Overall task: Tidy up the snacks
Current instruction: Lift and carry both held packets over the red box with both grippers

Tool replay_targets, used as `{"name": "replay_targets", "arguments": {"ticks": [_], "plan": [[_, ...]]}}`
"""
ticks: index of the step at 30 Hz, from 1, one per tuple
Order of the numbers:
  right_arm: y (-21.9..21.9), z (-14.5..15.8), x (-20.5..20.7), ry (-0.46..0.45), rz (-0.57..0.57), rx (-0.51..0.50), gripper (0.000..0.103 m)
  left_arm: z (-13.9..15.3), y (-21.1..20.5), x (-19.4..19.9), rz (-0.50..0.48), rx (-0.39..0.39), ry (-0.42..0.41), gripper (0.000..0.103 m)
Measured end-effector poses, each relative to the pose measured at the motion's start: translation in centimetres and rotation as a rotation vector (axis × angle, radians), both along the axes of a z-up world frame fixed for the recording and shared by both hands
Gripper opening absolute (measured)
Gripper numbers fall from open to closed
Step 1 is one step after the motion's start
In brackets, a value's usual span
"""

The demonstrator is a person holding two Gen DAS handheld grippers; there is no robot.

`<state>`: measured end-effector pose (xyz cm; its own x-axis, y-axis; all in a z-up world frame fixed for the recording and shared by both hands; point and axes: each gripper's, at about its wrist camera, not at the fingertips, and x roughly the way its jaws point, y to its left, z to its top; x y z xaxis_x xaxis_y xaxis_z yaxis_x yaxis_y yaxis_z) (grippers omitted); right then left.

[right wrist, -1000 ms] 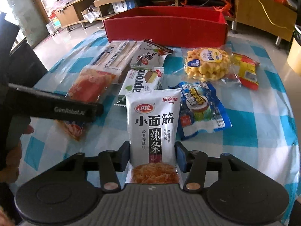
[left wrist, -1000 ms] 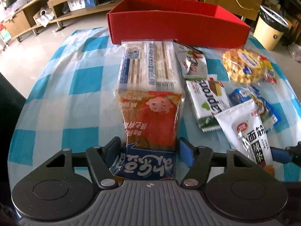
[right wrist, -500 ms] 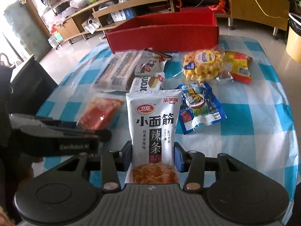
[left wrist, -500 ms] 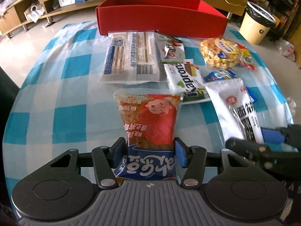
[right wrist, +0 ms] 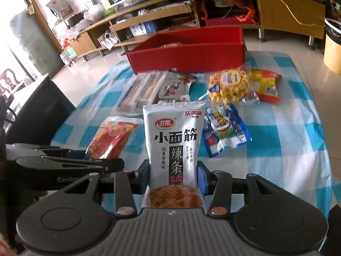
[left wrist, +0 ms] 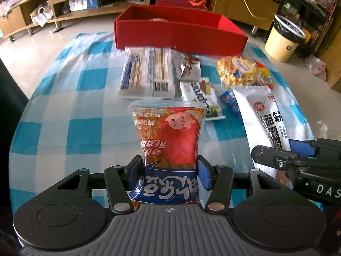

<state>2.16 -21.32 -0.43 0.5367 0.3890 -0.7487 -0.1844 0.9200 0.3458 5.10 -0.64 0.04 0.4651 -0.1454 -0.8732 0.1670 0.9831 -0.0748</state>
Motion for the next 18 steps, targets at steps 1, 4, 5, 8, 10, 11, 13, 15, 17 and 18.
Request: {"name": "replay_targets", "arguments": {"ticks": [1, 4, 5, 8, 10, 11, 13, 15, 17, 18], "plan": [[-0.1, 0.3, 0.1, -0.009, -0.003, 0.003, 0.042, 0.2, 0.0, 0.0, 0.002, -0.004, -0.004, 0.062], [-0.2, 1.1, 0.2, -0.025, -0.008, 0.006, 0.042, 0.7, -0.2, 0.1, 0.005, -0.002, -0.020, 0.062], [-0.2, 1.3, 0.3, -0.030, -0.009, 0.004, 0.042, 0.9, -0.3, 0.1, 0.005, 0.002, -0.026, 0.062], [0.0, 1.9, 0.4, -0.041, -0.005, -0.006, 0.042, 1.3, -0.5, 0.4, 0.001, 0.009, -0.037, 0.062], [0.1, 2.3, 0.6, -0.048, -0.001, -0.014, 0.042, 1.7, -0.7, 0.5, -0.001, 0.012, -0.048, 0.062], [0.2, 2.5, 0.7, -0.052, 0.000, -0.017, 0.042, 2.0, -0.8, 0.6, -0.003, 0.014, -0.055, 0.062], [0.2, 2.8, 1.1, -0.059, 0.004, -0.020, 0.042, 2.4, -1.0, 0.9, -0.007, 0.017, -0.068, 0.062], [0.4, 3.2, 1.5, -0.067, 0.007, -0.026, 0.042, 3.0, -1.2, 1.3, -0.009, 0.020, -0.083, 0.062], [0.4, 3.6, 1.9, -0.074, 0.010, -0.032, 0.042, 3.4, -1.4, 1.6, -0.011, 0.020, -0.094, 0.062], [0.5, 3.7, 2.1, -0.077, 0.011, -0.036, 0.042, 3.6, -1.5, 1.8, -0.011, 0.021, -0.098, 0.062]]}}
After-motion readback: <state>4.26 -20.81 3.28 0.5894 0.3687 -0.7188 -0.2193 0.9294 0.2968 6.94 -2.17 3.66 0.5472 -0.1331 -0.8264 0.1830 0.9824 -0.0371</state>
